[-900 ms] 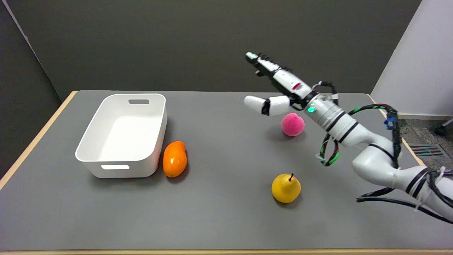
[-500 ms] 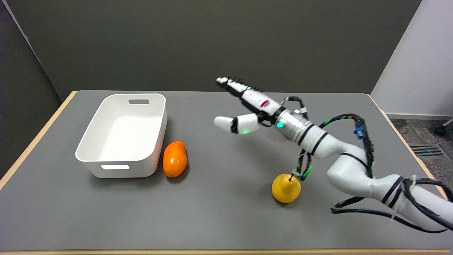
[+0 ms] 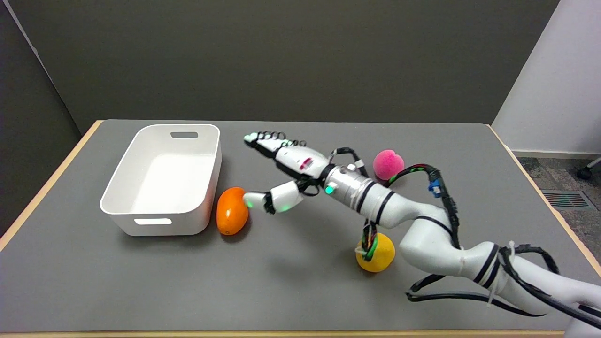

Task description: Pick up mango.

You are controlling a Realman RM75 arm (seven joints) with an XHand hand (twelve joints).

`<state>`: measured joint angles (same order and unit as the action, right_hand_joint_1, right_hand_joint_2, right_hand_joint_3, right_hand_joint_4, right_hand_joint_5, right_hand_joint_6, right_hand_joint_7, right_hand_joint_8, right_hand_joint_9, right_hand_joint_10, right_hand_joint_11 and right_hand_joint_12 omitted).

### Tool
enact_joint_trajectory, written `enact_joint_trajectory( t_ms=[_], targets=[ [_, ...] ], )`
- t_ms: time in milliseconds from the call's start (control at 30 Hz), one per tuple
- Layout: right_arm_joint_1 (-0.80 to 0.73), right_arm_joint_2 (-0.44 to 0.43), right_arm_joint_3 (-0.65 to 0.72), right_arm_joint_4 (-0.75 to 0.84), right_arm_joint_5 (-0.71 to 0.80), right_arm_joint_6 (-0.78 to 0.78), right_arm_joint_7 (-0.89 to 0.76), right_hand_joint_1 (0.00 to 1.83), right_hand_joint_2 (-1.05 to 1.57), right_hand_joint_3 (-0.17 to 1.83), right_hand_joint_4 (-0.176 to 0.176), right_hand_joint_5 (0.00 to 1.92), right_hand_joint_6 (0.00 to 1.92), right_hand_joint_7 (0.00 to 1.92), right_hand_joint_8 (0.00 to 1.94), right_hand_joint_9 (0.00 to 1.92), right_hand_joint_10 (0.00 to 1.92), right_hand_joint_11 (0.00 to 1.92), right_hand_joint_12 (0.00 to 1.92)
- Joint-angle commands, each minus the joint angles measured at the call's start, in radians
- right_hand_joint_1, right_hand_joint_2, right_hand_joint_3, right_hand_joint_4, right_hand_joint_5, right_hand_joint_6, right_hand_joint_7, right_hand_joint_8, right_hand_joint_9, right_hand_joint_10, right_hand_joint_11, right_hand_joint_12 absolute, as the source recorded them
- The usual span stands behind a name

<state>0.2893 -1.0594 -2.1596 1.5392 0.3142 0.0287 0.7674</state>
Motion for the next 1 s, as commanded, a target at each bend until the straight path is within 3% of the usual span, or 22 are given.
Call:
enact_joint_trajectory(
  t_ms=[33,200,400,700,1000],
  targets=[
    [0.045,-0.13,-0.114,-0.039,-0.009,-0.106,-0.09,0.43,0.54,0.86,-0.125,0.0,0.08,0.0,0.0,0.0,0.0,0.0,0.09],
    [0.093,-0.157,-0.144,-0.121,-0.01,-0.098,-0.09,0.4,0.58,0.85,-0.113,0.01,0.14,0.0,0.03,0.0,0.0,0.0,0.35],
    [0.176,-0.176,-0.162,-0.246,-0.01,-0.09,-0.09,0.43,0.54,0.87,-0.123,0.01,0.13,0.0,0.09,0.0,0.04,0.0,0.45],
    [0.247,-0.194,-0.215,-0.359,-0.006,-0.045,-0.09,0.44,0.55,0.86,-0.121,0.0,0.14,0.0,0.09,0.0,0.05,0.0,0.46],
    [0.242,-0.191,-0.212,-0.374,-0.007,-0.035,-0.09,0.44,0.55,0.87,-0.109,0.0,0.13,0.0,0.09,0.0,0.07,0.0,0.49]
  ],
)
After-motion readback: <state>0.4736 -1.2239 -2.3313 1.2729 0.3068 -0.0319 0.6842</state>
